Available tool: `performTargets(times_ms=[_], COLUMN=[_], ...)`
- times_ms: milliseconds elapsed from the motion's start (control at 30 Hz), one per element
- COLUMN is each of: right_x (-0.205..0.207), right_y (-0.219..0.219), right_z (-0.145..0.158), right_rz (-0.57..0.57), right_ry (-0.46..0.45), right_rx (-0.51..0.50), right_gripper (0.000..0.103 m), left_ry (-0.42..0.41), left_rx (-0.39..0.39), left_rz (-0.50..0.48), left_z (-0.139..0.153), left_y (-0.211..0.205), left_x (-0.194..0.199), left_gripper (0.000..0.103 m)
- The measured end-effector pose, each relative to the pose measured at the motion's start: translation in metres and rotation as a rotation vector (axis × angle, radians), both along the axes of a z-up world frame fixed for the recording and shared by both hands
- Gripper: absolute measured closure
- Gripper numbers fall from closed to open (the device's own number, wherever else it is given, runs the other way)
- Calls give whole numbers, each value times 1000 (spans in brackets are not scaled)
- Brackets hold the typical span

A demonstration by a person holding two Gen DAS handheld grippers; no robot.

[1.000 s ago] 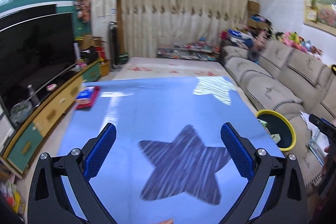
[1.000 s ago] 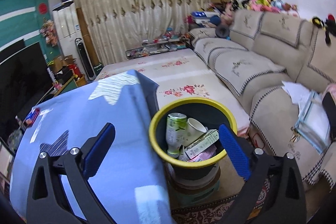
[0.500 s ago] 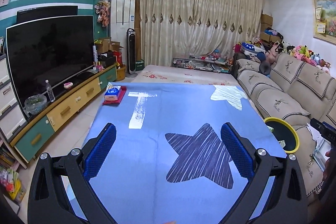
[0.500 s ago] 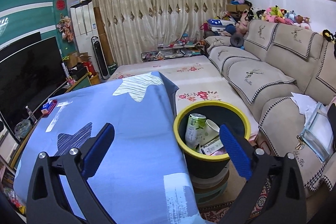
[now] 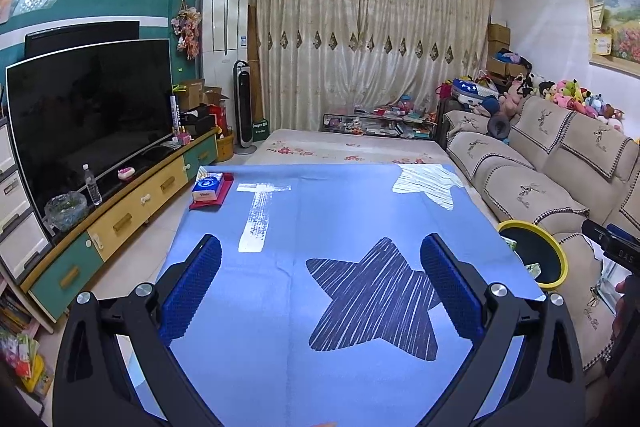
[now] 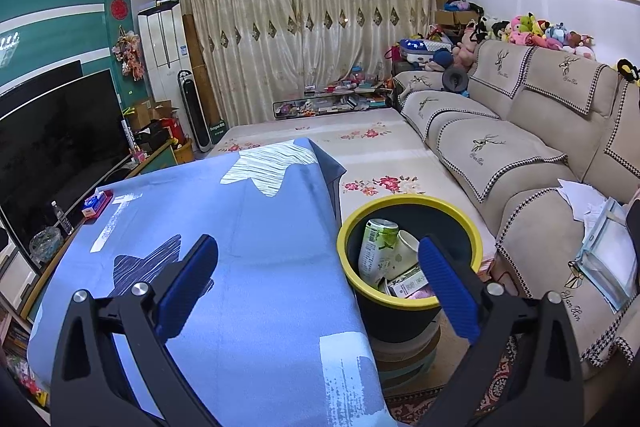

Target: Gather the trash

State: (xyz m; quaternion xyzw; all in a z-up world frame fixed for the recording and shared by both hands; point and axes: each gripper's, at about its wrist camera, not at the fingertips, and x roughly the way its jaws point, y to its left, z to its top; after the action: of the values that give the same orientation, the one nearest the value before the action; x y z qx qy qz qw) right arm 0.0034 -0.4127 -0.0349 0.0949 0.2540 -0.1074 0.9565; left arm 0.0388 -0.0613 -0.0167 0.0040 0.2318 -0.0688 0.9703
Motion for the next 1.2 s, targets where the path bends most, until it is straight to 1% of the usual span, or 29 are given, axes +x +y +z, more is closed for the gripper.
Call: performTargets(times_ms=[267, 1200], right_x=[0, 2], right_y=[0, 2], right_z=[0, -4], right_rz=[1, 9], right_ry=[-1, 7], right_rx=[0, 0], right_gripper=[7, 7], left_ry=[-5, 22], left_rx=[13, 19], left_rz=[0, -20], left_z=[-1, -12], left_y=[-4, -9], left_x=[-2, 8], left_gripper=[5, 5])
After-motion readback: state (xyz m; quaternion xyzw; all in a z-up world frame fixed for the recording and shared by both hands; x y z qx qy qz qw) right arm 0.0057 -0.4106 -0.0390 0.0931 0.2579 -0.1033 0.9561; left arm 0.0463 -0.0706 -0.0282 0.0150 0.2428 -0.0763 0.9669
